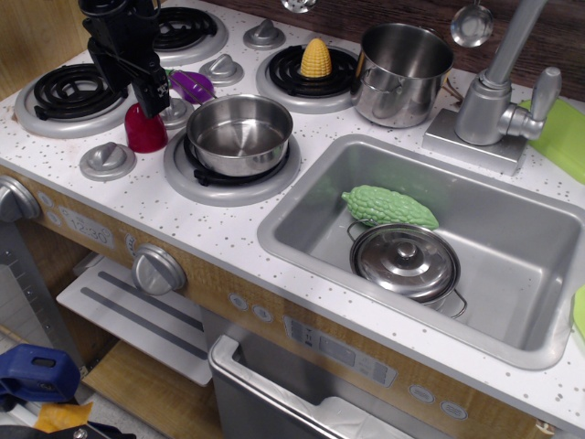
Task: Put sweet potato in pan which is on stove
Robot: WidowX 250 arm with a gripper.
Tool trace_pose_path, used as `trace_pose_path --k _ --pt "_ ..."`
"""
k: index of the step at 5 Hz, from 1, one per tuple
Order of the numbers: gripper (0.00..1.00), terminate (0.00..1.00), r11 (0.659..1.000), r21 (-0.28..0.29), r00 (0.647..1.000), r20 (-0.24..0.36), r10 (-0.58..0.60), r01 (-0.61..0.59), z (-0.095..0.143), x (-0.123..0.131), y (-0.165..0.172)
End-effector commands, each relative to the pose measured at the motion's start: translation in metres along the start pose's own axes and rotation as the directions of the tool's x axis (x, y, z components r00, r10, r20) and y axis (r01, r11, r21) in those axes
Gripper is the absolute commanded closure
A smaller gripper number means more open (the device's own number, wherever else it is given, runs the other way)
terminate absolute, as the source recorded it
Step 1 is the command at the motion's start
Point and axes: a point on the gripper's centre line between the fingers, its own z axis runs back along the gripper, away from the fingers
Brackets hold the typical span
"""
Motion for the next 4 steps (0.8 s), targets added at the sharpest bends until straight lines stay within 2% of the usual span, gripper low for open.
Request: trace_pose_path --k 1,2,4 --pt "0.0 0.0 1.0 0.0 1.0 0.0 0.0 0.0 0.0 0.0 0.0" --pt "0.0 0.0 1.0 0.008 1.0 0.014 -0.021 0.021 -0.008 0.004 0.009" --pt "0.0 0.0 0.999 -0.041 0.999 0.047 -0.026 0.028 -0.029 0.005 0.016"
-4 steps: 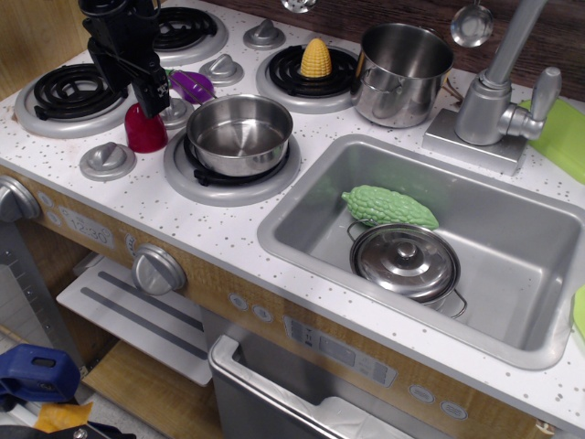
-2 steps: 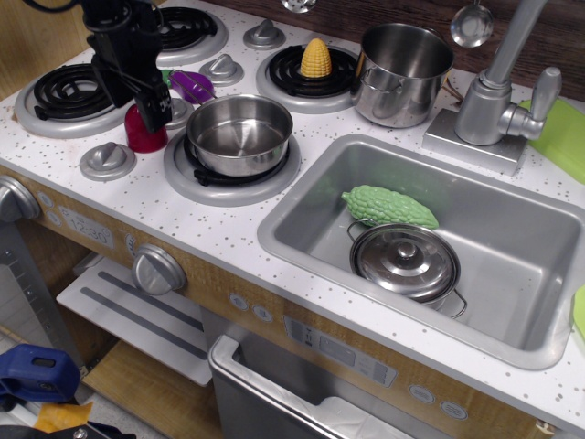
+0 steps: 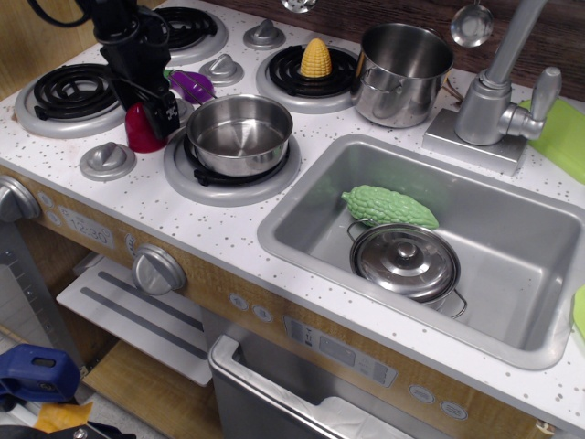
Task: Put sweet potato in pan which is on stove
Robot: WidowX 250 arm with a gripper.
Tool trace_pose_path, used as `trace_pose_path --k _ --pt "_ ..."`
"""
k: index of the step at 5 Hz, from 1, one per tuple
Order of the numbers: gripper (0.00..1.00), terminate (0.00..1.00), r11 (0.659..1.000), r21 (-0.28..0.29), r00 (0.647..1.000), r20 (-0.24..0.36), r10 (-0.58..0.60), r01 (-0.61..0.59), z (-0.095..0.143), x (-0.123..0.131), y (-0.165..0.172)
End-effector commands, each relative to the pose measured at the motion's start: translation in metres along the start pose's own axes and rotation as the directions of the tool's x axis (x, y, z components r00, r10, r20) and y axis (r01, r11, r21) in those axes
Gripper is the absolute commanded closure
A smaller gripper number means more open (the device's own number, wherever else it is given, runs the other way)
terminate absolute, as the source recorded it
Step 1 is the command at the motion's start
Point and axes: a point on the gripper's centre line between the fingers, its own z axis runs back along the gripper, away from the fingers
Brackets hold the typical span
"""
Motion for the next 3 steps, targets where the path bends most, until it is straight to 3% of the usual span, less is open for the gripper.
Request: trace_pose_path --k 1,2,3 --pt "0.0 0.0 1.0 -0.007 0.998 0.059 0.022 -0.022 0.002 0.002 0.014" --pt "0.0 0.0 0.999 -0.02 0.997 0.058 0.05 -0.049 -0.001 0.002 0.014" --pt "1.0 0.0 0.999 0.002 0.998 0.04 0.049 -0.049 0.012 0.006 0.012"
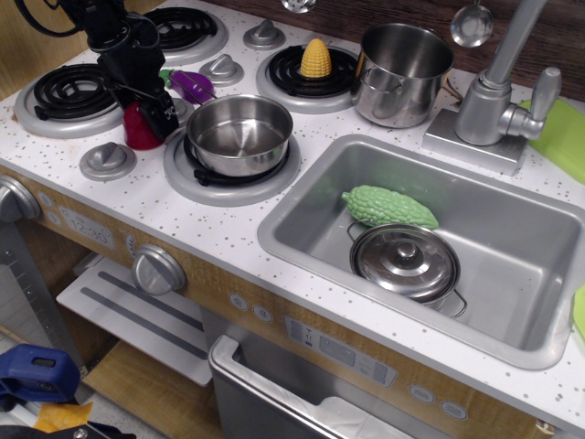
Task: Put sweet potato in pan which is on stove
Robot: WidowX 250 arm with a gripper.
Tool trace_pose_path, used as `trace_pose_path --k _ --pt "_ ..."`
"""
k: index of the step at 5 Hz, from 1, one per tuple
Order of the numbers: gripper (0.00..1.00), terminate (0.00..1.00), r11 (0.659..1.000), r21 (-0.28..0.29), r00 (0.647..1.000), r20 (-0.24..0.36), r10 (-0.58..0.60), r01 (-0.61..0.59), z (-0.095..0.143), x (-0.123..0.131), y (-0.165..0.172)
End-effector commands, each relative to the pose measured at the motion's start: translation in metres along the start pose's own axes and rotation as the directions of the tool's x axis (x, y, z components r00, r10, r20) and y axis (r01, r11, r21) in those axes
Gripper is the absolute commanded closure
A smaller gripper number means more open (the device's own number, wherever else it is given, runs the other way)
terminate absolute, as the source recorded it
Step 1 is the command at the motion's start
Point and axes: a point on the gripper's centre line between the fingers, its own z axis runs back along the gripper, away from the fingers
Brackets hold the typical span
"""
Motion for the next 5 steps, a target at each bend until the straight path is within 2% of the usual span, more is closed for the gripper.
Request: trace_pose_path --k 1,2,3,4,5 --pt "1.0 0.0 0.996 0.093 1.0 -0.005 -0.012 0.013 0.039 0.014 -0.001" --pt "1.0 0.0 0.985 0.171 1.0 -0.02 -0.007 0.01 0.059 0.023 -0.009" --pt "1.0 0.0 0.976 0.22 0.999 -0.044 0.008 0.002 0.082 0.036 -0.017" --pt "1.0 0.0 0.967 0.254 0.999 -0.037 0.008 0.002 0.092 0.05 -0.027" --pt "1.0 0.0 0.966 0.257 1.0 -0.008 0.023 -0.02 0.089 0.064 -0.038"
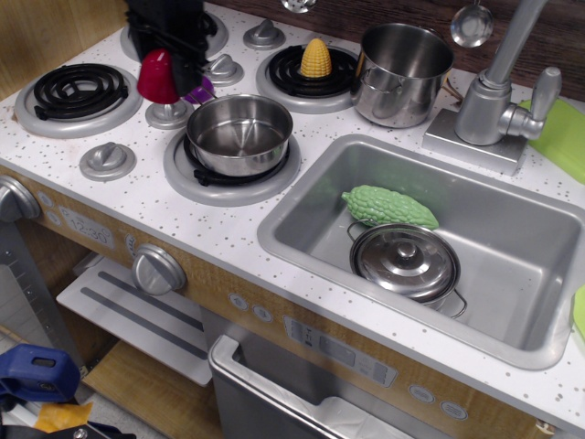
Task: Put sweet potato in pan which is on stove
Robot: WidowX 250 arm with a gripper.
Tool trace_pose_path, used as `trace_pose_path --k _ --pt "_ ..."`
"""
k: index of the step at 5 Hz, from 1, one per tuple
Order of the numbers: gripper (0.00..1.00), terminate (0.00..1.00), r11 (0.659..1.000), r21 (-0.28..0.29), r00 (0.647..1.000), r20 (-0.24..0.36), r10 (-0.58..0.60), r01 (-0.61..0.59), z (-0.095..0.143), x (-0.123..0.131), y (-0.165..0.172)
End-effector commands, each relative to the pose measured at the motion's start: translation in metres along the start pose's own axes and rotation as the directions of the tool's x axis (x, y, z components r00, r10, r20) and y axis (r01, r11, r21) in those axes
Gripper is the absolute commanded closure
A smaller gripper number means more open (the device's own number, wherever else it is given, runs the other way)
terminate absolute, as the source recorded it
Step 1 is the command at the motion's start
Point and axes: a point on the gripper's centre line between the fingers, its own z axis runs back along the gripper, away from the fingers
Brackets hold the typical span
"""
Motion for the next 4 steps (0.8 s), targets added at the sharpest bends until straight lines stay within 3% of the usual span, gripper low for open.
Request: trace_pose_path --k 1,2,3,4 --pt "1.0 0.0 0.998 0.031 0.991 0.126 0.052 -0.057 0.029 0.028 -0.015" --pt "1.0 0.0 0.996 0.033 0.988 0.137 0.078 -0.083 0.027 0.031 -0.027" --pt "0.0 0.0 0.99 -0.009 0.979 0.144 0.142 -0.142 0.023 0.026 -0.042" --pt "0.0 0.0 0.987 -0.001 0.976 0.148 0.161 -0.162 0.019 0.023 -0.053"
